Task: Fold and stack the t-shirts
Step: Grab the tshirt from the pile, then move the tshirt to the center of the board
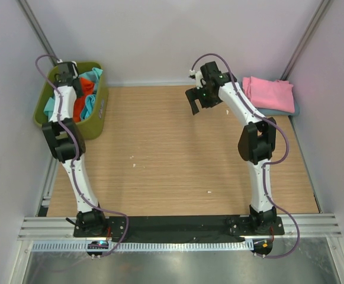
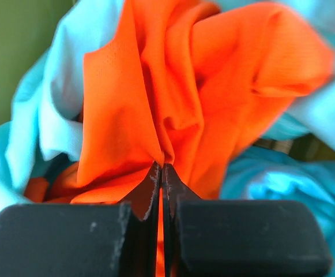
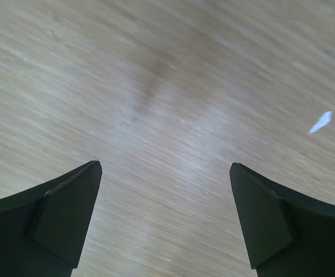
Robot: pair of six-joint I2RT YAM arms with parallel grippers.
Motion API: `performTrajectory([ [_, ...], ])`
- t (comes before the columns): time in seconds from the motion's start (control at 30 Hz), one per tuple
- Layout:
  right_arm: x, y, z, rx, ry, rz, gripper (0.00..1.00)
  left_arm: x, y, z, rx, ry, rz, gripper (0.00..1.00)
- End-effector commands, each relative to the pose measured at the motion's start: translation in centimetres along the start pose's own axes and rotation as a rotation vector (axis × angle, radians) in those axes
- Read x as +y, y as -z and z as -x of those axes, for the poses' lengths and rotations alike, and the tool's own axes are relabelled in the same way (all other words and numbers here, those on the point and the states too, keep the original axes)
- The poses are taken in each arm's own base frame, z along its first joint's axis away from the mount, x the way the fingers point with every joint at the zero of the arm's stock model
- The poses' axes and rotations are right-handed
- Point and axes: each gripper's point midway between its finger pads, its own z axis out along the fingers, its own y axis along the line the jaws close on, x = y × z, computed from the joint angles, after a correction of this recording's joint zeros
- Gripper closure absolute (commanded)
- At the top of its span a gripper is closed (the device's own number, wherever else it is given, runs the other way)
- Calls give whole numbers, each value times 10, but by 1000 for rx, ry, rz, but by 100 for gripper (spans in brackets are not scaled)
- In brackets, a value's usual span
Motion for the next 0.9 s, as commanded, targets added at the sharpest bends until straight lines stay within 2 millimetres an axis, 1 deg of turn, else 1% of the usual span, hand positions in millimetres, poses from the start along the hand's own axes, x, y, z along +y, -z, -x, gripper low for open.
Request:
performTrajectory([
  [0.0, -29, 33, 50, -170, 3, -187, 0, -6, 91, 90, -245, 54, -91, 100],
  [0.03, -33, 37, 53, -181, 3, -212, 0, -10, 104, 100, -272, 54, -114, 100],
  [0.07, -39, 40, 57, -193, -8, -245, 0, -17, 128, 117, -326, 49, -152, 100],
  [0.13, -41, 49, 63, -219, -14, -260, 0, -28, 153, 132, -378, 38, -204, 100],
  [0.17, -43, 51, 64, -225, -22, -263, 0, -43, 181, 145, -428, 20, -261, 100],
  [0.23, -43, 61, 69, -246, -30, -262, 0, -58, 205, 154, -470, -16, -299, 100],
  [0.27, -44, 65, 70, -256, -41, -270, 0, -76, 221, 157, -492, -36, -337, 100],
  [0.3, -46, 72, 74, -272, -46, -275, 0, -81, 242, 163, -531, -75, -352, 100],
  [0.33, -44, 80, 77, -289, -42, -273, 0, -90, 254, 165, -549, -94, -367, 100],
  [0.37, -45, 87, 78, -295, -40, -268, 0, -104, 267, 165, -564, -115, -393, 100],
  [0.4, -44, 95, 82, -316, -40, -266, 1, -118, 291, 167, -596, -138, -426, 100],
  [0.43, -45, 105, 86, -337, -44, -273, 0, -125, 301, 167, -613, -171, -431, 100],
  [0.47, -47, 111, 88, -352, -52, -284, 0, -145, 318, 163, -629, -203, -467, 100],
  [0.5, -52, 117, 89, -363, -68, -314, 0, -154, 330, 162, -644, -226, -487, 100],
  [0.53, -52, 126, 90, -378, -75, -326, 0, -172, 356, 159, -677, -263, -544, 100],
  [0.6, -56, 131, 87, -377, -78, -343, 0, -191, 380, 150, -689, -296, -619, 100],
  [0.63, -57, 134, 86, -379, -77, -348, 0, -207, 401, 141, -693, -318, -671, 100],
  [0.67, -57, 142, 87, -391, -72, -353, 0, -215, 410, 136, -693, -331, -693, 100],
  [0.7, -60, 145, 85, -389, -72, -367, 0, -223, 419, 131, -692, -348, -717, 100],
  [0.73, -64, 150, 84, -390, -71, -392, 0, -240, 439, 120, -699, -382, -774, 100],
  [0.8, -71, 161, 85, -412, -84, -417, 0, -255, 452, 104, -690, -441, -801, 100],
  [0.83, -78, 166, 84, -418, -97, -438, 0, -272, 469, 93, -698, -472, -844, 100],
  [0.87, -84, 170, 84, -423, -108, -462, 0, -278, 475, 86, -695, -495, -853, 100],
])
